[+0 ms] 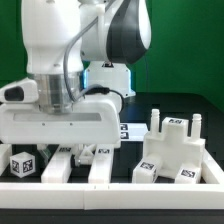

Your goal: Assemble chair

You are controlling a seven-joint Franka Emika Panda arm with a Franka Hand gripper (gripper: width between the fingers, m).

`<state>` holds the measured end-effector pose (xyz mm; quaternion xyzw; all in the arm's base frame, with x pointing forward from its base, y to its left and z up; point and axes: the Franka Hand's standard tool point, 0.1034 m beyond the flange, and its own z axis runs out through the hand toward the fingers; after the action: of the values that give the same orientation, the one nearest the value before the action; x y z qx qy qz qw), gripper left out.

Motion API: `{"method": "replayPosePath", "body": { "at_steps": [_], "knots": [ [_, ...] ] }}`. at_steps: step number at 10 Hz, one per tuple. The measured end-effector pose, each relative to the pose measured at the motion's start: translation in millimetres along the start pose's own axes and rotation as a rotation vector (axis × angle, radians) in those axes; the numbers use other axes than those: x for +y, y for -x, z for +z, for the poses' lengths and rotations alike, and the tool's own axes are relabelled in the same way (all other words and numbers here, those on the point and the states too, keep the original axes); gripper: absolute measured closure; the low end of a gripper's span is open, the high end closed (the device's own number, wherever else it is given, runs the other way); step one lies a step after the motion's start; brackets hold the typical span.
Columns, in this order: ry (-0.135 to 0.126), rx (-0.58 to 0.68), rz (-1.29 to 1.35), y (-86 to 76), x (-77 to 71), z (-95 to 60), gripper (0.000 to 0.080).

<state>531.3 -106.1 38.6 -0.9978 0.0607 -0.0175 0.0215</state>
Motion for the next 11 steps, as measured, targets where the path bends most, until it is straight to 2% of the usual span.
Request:
{"method": "replayPosePath", "body": {
  "at_steps": [2,4,5,6,9,10,11],
  "knots": [
    [-0.038,-0.008,0.028,2.5,-6.0,-45.1,0.0518],
    [-0.08,-0.042,0.138,-1.3,-28.2,-81.8,0.0518],
    [-0.083,-0.026,0.144,-6.4,-36.2,-90.0,0.0518],
    [-0.08,-0.035,0.137,-3.6,-33.6,-84.0,0.0517],
    [-0.074,-0.041,0.179,-1.9,-36.6,-82.7,0.0517],
    [-0.052,-0.05,0.308,3.9,-54.9,-87.0,0.0517],
    [-0.046,-0.06,0.386,13.7,-79.9,-91.2,0.0517]
  ]
}}
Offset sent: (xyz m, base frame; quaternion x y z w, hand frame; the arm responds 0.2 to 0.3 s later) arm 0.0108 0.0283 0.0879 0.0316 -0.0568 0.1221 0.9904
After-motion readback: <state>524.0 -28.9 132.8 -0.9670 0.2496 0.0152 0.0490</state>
